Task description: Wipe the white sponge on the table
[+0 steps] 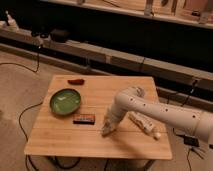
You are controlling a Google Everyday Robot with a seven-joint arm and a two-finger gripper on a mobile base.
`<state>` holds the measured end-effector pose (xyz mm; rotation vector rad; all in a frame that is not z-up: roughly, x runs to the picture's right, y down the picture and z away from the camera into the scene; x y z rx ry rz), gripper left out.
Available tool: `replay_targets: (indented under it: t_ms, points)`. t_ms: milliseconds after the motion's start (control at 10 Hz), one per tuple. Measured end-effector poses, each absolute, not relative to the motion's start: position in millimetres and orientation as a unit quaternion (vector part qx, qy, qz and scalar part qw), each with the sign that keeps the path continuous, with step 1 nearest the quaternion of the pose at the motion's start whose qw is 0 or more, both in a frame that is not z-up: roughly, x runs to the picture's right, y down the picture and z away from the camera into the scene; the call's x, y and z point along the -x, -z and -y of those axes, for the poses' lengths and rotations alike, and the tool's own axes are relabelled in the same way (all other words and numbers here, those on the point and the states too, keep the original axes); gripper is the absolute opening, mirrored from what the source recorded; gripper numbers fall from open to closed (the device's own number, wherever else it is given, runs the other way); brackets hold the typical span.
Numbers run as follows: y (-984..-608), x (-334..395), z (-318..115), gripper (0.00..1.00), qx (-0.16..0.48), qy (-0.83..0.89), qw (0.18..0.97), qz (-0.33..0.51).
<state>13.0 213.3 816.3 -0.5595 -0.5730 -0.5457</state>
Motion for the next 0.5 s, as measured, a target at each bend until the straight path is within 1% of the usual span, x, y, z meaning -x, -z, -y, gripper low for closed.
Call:
replay_targets:
  t_ms: [300, 500]
  points:
    - [-795, 4, -243, 0.00, 0.278, 0.299, 0.864, 0.294]
    - [-766, 6, -269, 0.00, 0.287, 0.329, 0.844, 0.311]
